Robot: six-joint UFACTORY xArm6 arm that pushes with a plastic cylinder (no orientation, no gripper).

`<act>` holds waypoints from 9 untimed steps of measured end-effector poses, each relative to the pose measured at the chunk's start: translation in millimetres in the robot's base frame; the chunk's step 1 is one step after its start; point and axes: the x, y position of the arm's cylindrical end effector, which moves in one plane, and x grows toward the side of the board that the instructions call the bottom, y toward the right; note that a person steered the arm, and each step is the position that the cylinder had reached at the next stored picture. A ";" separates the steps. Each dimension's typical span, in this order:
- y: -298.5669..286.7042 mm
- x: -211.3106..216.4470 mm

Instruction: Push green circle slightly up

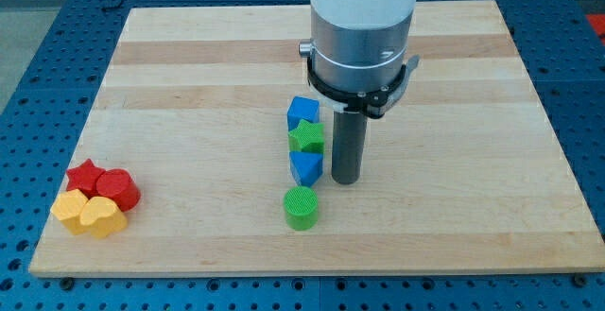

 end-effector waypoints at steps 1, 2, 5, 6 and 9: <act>0.0 -6.6; 0.3 -3.1; -5.1 94.6; -34.1 98.6; -44.8 78.3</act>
